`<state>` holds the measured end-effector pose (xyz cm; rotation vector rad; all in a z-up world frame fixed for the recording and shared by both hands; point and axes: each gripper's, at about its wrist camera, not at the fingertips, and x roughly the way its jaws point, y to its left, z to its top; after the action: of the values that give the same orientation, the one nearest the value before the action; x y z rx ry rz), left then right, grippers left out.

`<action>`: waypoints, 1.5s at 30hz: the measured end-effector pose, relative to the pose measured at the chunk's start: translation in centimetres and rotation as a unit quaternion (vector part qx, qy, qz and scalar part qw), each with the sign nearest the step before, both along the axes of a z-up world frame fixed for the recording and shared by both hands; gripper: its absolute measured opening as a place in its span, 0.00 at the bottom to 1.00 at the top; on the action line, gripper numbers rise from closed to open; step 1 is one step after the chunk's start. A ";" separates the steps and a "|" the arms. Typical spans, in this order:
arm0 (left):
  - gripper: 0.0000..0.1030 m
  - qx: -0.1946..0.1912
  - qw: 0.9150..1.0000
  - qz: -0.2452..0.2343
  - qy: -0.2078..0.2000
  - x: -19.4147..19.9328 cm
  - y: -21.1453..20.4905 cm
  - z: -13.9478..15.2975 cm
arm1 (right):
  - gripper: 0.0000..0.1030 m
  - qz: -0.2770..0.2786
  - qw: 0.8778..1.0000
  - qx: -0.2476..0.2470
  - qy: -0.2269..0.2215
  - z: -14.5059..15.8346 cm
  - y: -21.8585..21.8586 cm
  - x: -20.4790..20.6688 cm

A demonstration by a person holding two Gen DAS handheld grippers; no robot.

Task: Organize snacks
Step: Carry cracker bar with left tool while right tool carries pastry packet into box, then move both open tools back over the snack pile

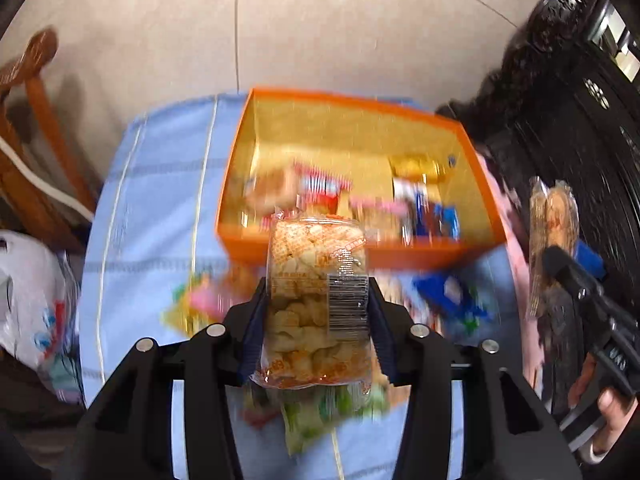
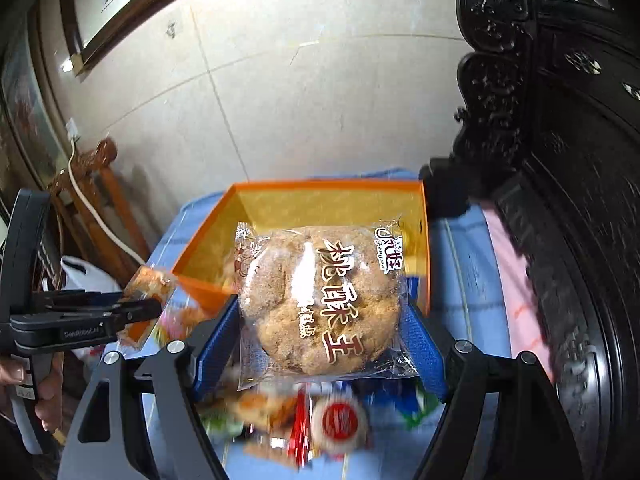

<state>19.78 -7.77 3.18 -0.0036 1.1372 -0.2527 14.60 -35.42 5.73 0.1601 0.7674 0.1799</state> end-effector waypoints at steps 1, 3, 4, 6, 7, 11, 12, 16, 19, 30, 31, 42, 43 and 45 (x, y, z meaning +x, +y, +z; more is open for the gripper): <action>0.44 0.004 1.000 0.003 -0.002 1.1 -0.4 0.1 | 0.76 -0.001 1.000 0.003 0.001 -0.2 -0.1 0.7; 0.44 0.006 1.000 0.010 -0.005 3.8 -1.1 0.3 | 0.76 -0.006 1.000 0.009 0.003 -0.5 -0.3 2.6; 0.44 0.008 1.000 0.011 -0.005 4.7 -1.3 0.1 | 0.76 -0.005 1.000 0.012 0.006 -0.9 -0.4 3.8; 0.44 0.018 1.000 0.017 0.000 7.0 -1.9 -0.8 | 0.76 -0.010 1.000 0.012 0.013 -1.7 -0.3 5.6; 0.44 0.021 1.000 0.019 0.003 7.9 -2.1 -1.3 | 0.76 -0.015 1.000 0.010 0.016 -2.2 -0.2 6.5; 0.77 0.030 0.999 0.021 0.006 9.8 -2.9 -3.5 | 0.82 -0.047 0.998 0.013 0.032 -3.9 -0.4 8.8; 0.96 0.036 0.999 0.024 -0.005 9.9 -3.0 -3.5 | 0.86 -0.058 0.998 0.016 0.033 -4.1 -0.5 8.9; 0.96 0.058 0.998 0.010 -0.028 9.0 -2.6 -3.8 | 0.91 -0.062 0.997 0.025 0.040 -5.3 -1.1 8.2; 0.96 0.064 0.998 0.009 -0.009 8.1 -1.5 -4.5 | 0.91 -0.056 0.997 0.022 0.055 -6.3 -1.4 6.6; 0.96 0.067 0.997 0.031 0.036 0.6 3.3 -6.8 | 0.94 -0.074 0.990 0.017 0.119 -9.5 -2.3 -2.6; 0.96 0.068 0.996 0.033 0.039 0.1 3.6 -7.0 | 0.95 -0.074 0.989 0.013 0.128 -10.0 -2.2 -3.7; 0.96 0.066 0.986 0.075 0.131 -8.7 8.8 -12.7 | 0.95 -0.040 0.978 0.016 0.203 -14.5 1.0 -9.5; 0.96 0.067 0.986 0.073 0.134 -9.0 8.9 -13.0 | 0.95 -0.039 0.978 0.018 0.206 -14.6 1.2 -9.5; 0.96 0.067 0.986 0.073 0.134 -9.6 9.2 -13.0 | 0.95 -0.038 0.975 0.022 0.216 -14.9 1.8 -9.8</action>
<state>10.14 1.40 -9.86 -0.0030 1.4140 -0.0445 4.82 -33.64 -9.15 0.2745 1.1890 0.0895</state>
